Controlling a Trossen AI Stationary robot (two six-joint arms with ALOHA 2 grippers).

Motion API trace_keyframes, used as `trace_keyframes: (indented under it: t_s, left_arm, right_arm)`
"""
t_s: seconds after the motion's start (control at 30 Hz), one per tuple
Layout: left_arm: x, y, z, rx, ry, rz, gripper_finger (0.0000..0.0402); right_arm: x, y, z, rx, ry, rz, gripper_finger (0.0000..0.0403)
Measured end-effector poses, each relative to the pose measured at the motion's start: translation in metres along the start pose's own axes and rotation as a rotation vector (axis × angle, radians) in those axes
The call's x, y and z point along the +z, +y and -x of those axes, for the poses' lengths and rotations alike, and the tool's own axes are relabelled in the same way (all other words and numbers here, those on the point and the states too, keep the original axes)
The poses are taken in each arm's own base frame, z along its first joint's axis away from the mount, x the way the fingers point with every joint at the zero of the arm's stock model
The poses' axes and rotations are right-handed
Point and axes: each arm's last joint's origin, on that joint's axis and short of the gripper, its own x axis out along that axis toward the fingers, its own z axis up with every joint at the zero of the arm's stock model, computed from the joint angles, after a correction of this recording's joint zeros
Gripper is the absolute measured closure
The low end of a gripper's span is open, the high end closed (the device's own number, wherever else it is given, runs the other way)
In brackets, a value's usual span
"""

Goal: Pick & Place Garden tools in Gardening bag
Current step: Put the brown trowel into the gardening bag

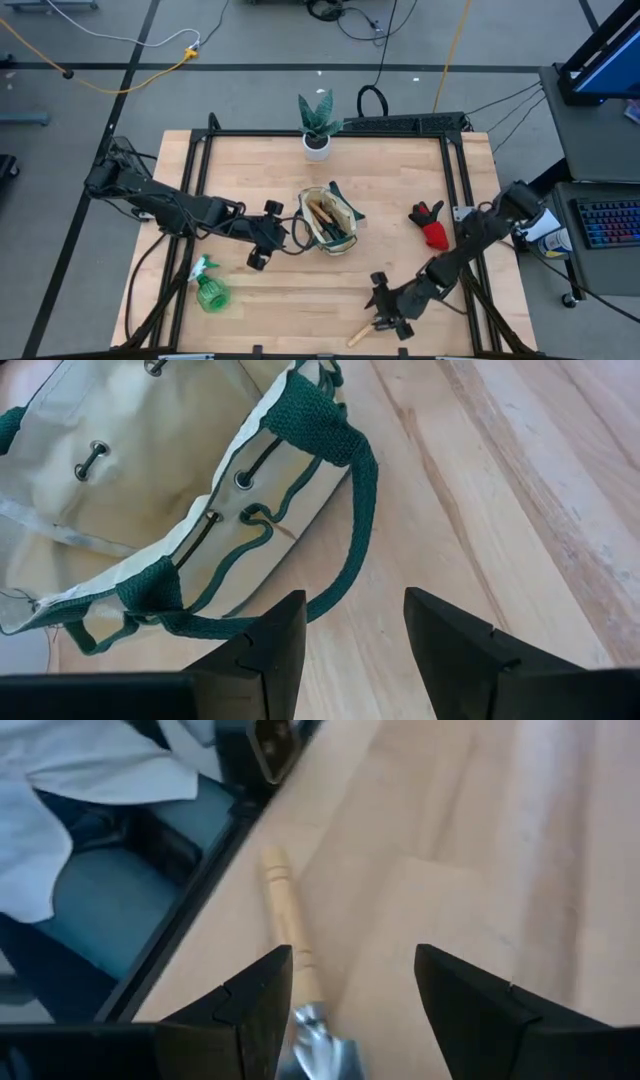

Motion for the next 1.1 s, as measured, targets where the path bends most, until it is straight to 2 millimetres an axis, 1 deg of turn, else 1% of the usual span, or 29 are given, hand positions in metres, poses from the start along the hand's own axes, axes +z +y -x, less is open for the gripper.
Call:
trace_keyframes:
  t_s: [0.1, 0.2, 0.47, 0.73, 0.8, 0.97, 1.1]
  left_arm:
    - [0.0, 0.0, 0.0, 0.0, 0.0, -0.001, 0.0224]
    - [0.0, 0.0, 0.0, 0.0, 0.0, -0.012, 0.0224]
    - [0.0, 0.0, 0.0, -0.001, 0.0, -0.022, 0.0224]
    - [0.0, 0.0, 0.0, -0.001, 0.001, -0.022, 0.0224]
    - [0.0, 0.0, 0.0, -0.001, 0.0, -0.022, 0.0224]
    - [0.0, 0.0, 0.0, -0.001, 0.0, -0.022, 0.0224]
    - [0.0, 0.0, 0.0, -0.001, 0.0, -0.022, 0.0224]
  right_arm:
    - [-0.006, 0.007, -0.008, 0.021, -0.01, 0.056, 0.0197]
    - [-0.014, 0.009, -0.013, 0.019, 0.02, 0.124, 0.0197]
    - [-0.018, 0.009, -0.023, 0.023, -0.001, 0.115, 0.0197]
    - [-0.031, 0.009, -0.031, 0.012, 0.058, 0.14, 0.0197]
    - [-0.032, 0.009, -0.031, 0.012, 0.063, 0.146, 0.0197]
    - [-0.03, 0.006, -0.032, -0.018, 0.055, 0.236, 0.0199]
    - [-0.028, -0.001, -0.033, -0.026, 0.06, 0.244, 0.0216]
